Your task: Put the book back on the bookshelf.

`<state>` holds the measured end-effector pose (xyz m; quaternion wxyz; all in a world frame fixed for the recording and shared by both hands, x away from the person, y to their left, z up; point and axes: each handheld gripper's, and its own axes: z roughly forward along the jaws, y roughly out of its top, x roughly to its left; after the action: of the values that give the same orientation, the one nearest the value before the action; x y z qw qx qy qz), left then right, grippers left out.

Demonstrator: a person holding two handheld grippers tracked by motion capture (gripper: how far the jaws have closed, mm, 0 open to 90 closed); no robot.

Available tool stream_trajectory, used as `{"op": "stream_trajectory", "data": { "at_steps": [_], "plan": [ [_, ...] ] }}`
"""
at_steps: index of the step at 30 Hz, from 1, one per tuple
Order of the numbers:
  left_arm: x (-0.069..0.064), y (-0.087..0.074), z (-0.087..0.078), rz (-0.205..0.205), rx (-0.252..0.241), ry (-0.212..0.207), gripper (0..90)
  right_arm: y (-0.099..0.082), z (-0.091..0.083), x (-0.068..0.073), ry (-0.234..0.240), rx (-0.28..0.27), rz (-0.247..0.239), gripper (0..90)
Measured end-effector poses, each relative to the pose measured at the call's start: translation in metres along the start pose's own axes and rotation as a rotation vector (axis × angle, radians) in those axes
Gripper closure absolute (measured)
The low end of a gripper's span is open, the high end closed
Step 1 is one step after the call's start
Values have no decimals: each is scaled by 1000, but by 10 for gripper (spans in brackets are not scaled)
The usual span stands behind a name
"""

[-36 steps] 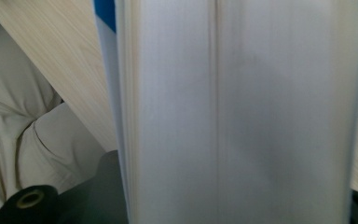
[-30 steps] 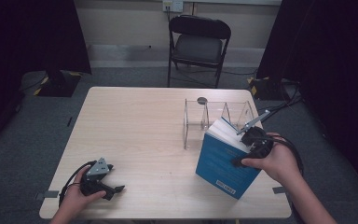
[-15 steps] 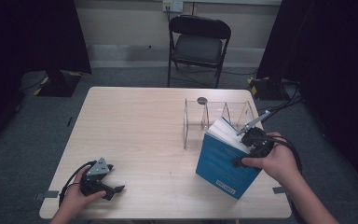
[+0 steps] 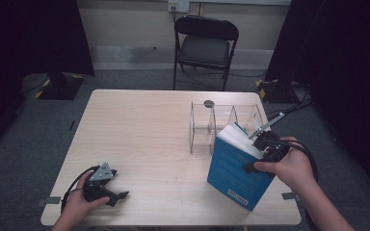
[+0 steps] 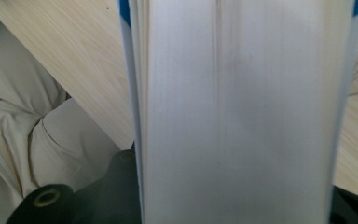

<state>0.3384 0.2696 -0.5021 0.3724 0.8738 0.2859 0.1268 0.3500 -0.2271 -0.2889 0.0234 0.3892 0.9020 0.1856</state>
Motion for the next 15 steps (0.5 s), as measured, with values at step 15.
{"op": "stream_trajectory", "data": {
  "at_steps": [15],
  "plan": [
    [0,0,0,0,1,-1,44,-17,-22,-16,-43,-31,91,615]
  ]
}}
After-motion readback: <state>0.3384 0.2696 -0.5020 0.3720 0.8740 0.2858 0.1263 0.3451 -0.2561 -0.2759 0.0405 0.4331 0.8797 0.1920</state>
